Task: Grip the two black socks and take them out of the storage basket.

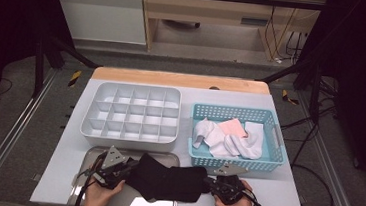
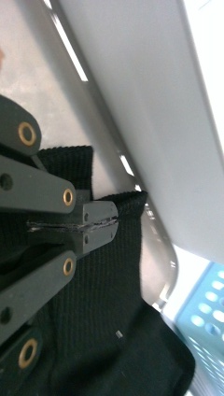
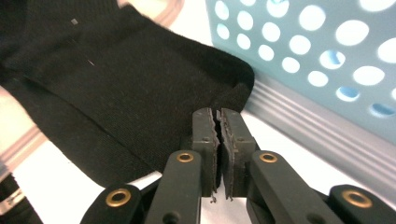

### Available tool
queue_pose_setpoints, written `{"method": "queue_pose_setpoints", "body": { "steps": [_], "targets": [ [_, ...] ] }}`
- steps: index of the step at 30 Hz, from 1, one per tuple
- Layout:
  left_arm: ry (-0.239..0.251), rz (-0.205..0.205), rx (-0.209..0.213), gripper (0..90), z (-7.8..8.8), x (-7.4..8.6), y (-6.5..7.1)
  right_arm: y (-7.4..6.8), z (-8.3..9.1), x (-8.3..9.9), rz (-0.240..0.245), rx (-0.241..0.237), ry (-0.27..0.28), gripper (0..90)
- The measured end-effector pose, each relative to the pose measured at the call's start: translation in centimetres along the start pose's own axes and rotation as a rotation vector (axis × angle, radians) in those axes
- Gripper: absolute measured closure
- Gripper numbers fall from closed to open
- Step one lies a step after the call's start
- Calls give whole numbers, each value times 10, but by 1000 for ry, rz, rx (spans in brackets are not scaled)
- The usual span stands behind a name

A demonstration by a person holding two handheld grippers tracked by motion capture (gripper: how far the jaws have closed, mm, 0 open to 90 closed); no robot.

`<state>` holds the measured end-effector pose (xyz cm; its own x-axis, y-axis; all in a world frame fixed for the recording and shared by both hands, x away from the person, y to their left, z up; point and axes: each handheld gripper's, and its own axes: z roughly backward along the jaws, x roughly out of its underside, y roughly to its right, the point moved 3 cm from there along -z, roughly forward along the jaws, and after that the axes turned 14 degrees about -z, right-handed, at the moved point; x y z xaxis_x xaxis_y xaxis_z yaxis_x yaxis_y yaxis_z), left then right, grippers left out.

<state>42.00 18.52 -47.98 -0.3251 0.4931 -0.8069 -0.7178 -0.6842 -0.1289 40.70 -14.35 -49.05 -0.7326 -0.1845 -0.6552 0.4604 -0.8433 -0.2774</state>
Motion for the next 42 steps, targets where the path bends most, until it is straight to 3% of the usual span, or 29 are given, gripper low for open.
{"method": "queue_pose_setpoints", "body": {
  "steps": [4, 9, 17, 33, 42],
  "targets": [
    [47, 30, 36, 882, 15, -4, -2, -1, 17, -4, -20, -51, 54, 862],
    [68, 43, 31, 882, 33, -6, -8, -10, 34, -10, -11, -110, 107, 861],
    [41, 70, 25, 881, 45, 12, -15, -29, 26, -10, 6, -172, 78, 858],
    [-37, 74, 40, 880, 38, 27, -15, -29, 8, -2, -5, -170, 6, 841],
    [-63, 56, 31, 872, 31, 31, -12, -26, -2, 5, -13, -113, -50, 800]
  ]
}}
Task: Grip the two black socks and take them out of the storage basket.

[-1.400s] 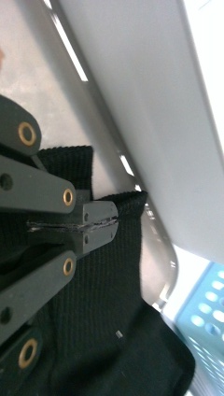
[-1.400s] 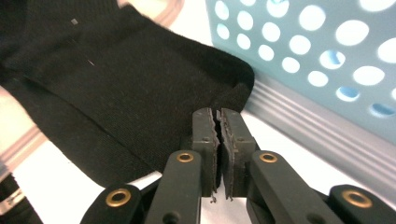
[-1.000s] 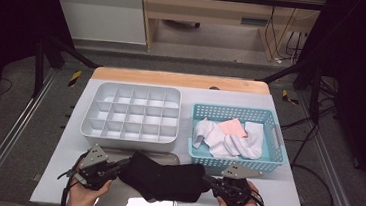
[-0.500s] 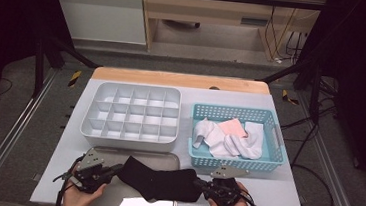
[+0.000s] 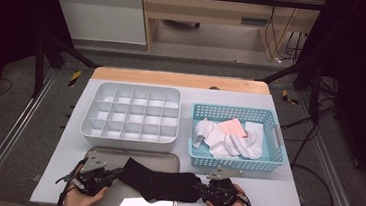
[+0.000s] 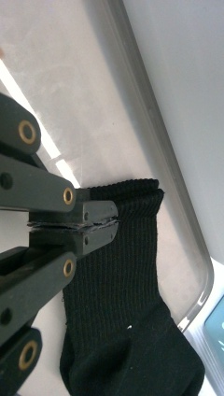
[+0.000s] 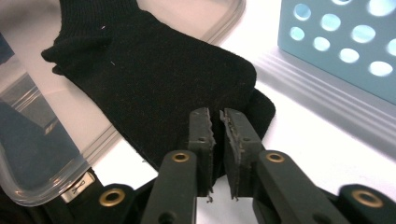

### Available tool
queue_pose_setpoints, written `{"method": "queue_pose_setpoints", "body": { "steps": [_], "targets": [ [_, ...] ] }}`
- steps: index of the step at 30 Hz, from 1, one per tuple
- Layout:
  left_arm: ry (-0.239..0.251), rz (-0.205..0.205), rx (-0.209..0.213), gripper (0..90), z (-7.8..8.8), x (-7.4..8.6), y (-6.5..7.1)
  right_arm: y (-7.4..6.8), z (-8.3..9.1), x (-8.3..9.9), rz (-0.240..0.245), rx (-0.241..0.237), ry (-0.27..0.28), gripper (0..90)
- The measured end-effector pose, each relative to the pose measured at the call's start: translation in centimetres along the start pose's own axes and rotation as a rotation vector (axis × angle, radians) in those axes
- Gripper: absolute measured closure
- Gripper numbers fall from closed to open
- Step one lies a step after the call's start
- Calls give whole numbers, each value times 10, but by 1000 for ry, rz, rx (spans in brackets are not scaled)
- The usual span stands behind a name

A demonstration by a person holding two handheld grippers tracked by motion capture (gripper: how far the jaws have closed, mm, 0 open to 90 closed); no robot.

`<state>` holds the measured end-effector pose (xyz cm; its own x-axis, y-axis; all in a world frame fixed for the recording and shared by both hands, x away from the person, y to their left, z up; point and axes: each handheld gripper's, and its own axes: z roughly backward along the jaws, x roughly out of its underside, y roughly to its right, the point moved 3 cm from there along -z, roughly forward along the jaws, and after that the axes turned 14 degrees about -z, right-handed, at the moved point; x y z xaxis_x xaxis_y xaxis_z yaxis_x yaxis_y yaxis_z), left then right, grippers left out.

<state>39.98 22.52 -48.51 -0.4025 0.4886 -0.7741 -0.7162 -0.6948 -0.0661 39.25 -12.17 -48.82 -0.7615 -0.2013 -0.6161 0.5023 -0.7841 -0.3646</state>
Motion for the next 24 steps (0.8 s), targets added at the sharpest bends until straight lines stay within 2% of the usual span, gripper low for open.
{"method": "queue_pose_setpoints", "body": {
  "steps": [2, 7, 9, 13, 18, 24],
  "targets": [
    [8, 4, -9, 848, 1, 0, 0, 0, 2, -1, 2, 4, 15, 760],
    [24, 13, -40, 663, 2, 0, -1, 5, 13, -3, -17, 27, 83, 671],
    [16, 12, -39, 632, 0, 0, 0, 9, 12, -4, -28, 38, 92, 654],
    [-13, 2, -41, 631, -5, 3, 2, 13, 4, 0, -34, 61, 58, 646],
    [-32, -4, -37, 660, -8, 4, 4, 16, -2, 5, -54, 51, 27, 643],
    [-37, 2, -31, 682, -10, 5, 4, 14, -4, 7, -52, 51, 38, 645]
  ]
}}
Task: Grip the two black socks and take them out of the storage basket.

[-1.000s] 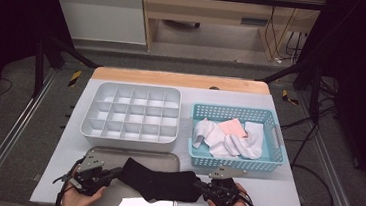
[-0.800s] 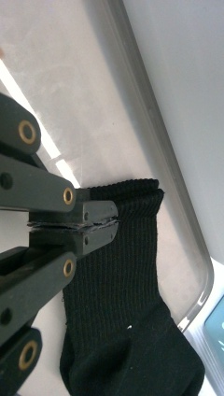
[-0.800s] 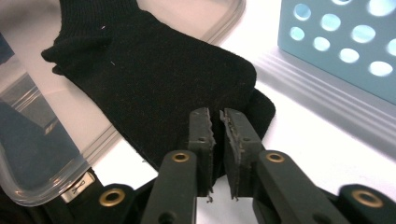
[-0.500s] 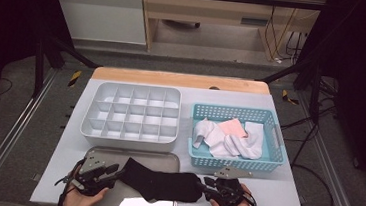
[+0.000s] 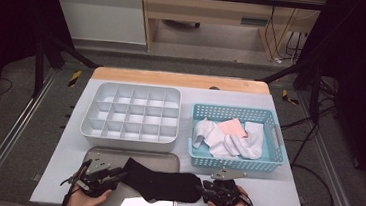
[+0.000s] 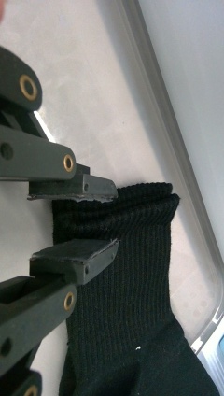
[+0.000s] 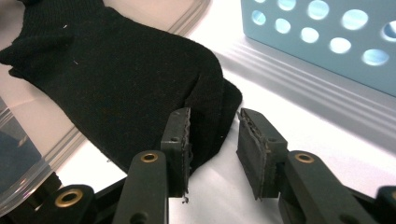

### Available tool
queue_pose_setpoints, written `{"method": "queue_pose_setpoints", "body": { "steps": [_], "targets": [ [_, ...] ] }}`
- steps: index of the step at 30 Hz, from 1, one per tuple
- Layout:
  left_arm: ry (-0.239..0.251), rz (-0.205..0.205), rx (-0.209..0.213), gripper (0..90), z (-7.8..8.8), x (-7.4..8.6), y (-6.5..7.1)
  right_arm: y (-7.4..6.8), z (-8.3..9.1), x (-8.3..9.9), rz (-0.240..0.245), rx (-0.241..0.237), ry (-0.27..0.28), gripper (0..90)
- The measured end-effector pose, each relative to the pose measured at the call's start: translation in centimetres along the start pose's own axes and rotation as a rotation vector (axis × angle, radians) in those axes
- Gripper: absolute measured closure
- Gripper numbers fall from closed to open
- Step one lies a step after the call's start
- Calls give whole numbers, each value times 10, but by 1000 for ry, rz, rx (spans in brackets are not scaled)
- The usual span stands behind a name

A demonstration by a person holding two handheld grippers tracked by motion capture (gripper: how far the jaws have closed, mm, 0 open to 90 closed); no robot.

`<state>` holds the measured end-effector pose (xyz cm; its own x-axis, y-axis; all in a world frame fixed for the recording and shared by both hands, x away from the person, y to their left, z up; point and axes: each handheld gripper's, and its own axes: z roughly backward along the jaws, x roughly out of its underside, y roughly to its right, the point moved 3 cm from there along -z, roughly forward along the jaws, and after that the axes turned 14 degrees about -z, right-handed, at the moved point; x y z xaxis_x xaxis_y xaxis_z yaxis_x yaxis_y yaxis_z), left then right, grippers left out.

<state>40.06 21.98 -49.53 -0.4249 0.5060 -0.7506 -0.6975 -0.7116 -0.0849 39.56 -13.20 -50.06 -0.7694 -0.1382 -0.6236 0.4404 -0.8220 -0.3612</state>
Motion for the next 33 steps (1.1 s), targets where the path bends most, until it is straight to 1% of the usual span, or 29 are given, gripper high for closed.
{"method": "queue_pose_setpoints", "body": {
  "steps": [3, 4, 6, 10, 11, 14, 16, 18, 19, 21, 22, 24, 25, 26, 28, 31, 33],
  "targets": [
    [-2, 1, 0, 703, 0, 0, 0, -4, -1, 2, 11, 12, 5, 658],
    [-2, 2, 0, 711, 0, 0, 1, -5, -1, 2, 5, 14, 3, 665],
    [-6, -1, -1, 733, -1, 0, 2, -7, -2, 3, 19, 20, 12, 687],
    [-8, 1, -2, 764, -1, -1, 2, -9, -2, 4, 7, 15, 6, 759],
    [-7, 3, -2, 770, 0, -1, 2, -10, -2, 4, 0, 7, -3, 794],
    [-4, 8, 0, 782, 0, -1, 2, -9, -2, 3, -4, -6, -10, 829],
    [-1, 8, 0, 789, 0, -1, 2, -8, -1, 3, -13, -20, -12, 834],
    [5, 10, -2, 795, 1, -1, 2, -6, 0, 2, -17, -25, -15, 837],
    [8, 11, 1, 796, 1, -2, 3, -5, 1, 1, -20, -20, -14, 836],
    [17, 16, 19, 801, 0, -2, 5, 0, 5, -1, -22, -17, 2, 833],
    [22, 18, 30, 801, 0, -3, 8, 2, 7, -2, -23, -8, 5, 833],
    [26, 4, 38, 801, -1, -4, 13, 8, 9, -3, -27, 7, 13, 830],
    [29, -1, 43, 801, -1, -5, 16, 10, 10, -4, -32, 22, 11, 828],
    [30, -6, 47, 801, -2, -6, 19, 13, 10, -5, -17, 35, 17, 828],
    [30, -24, 48, 801, -3, -7, 25, 17, 10, -7, -15, 58, 19, 826],
    [28, -52, 41, 800, -2, -8, 28, 20, 10, -8, -32, 67, 21, 816],
    [46, -51, 37, 792, -1, -9, 28, 21, 11, -8, -28, 65, 31, 796]
  ]
}}
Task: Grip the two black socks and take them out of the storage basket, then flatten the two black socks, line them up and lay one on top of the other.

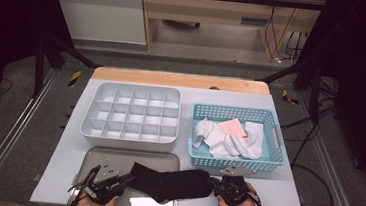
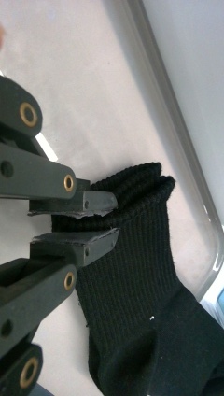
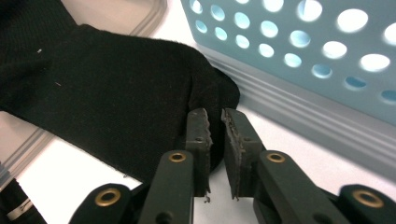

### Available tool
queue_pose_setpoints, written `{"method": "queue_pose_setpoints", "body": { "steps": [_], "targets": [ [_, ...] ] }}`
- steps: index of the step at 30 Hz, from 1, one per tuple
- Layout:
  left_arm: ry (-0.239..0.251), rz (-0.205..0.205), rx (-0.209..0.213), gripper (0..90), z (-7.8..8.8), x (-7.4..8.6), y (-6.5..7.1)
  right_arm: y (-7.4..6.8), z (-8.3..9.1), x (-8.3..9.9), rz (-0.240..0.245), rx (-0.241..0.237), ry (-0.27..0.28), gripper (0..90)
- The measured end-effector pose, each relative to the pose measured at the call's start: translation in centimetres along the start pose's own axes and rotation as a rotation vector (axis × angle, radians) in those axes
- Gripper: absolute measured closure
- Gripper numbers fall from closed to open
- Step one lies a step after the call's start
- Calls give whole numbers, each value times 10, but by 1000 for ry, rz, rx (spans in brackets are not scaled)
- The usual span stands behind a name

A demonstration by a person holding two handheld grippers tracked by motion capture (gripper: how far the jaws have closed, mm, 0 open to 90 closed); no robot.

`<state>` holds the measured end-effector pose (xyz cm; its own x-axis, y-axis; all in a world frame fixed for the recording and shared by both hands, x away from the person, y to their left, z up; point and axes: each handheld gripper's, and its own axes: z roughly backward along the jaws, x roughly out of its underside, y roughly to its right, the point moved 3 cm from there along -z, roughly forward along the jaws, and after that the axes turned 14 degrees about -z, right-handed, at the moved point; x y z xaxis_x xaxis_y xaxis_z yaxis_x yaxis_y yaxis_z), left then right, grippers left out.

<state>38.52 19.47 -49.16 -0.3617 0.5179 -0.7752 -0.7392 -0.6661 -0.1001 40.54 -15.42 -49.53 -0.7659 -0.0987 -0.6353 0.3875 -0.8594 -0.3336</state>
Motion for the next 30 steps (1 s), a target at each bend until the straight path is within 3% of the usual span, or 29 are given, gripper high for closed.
{"method": "queue_pose_setpoints", "body": {
  "steps": [3, 6, 12, 18, 24, 27, 30],
  "targets": [
    [47, 7, -18, 749, 5, -4, -2, 0, 3, 0, 16, -10, 30, 745],
    [107, 3, -45, 676, 13, -10, -2, 1, 9, -1, 34, -21, 99, 677],
    [139, 4, -44, 625, 16, -19, -2, 0, 19, -4, 74, -32, 172, 639],
    [133, 4, 8, 625, 8, -32, 3, 4, 23, -5, 26, -59, 214, 562],
    [117, -32, 51, 638, -7, -48, 16, 7, 26, -5, 18, -62, 225, 548],
    [113, -59, 70, 639, -16, -57, 25, 7, 28, -4, 18, -70, 212, 593],
    [102, -90, 79, 639, -24, -64, 33, 8, 28, -4, 23, -67, 197, 557]
  ]
}}
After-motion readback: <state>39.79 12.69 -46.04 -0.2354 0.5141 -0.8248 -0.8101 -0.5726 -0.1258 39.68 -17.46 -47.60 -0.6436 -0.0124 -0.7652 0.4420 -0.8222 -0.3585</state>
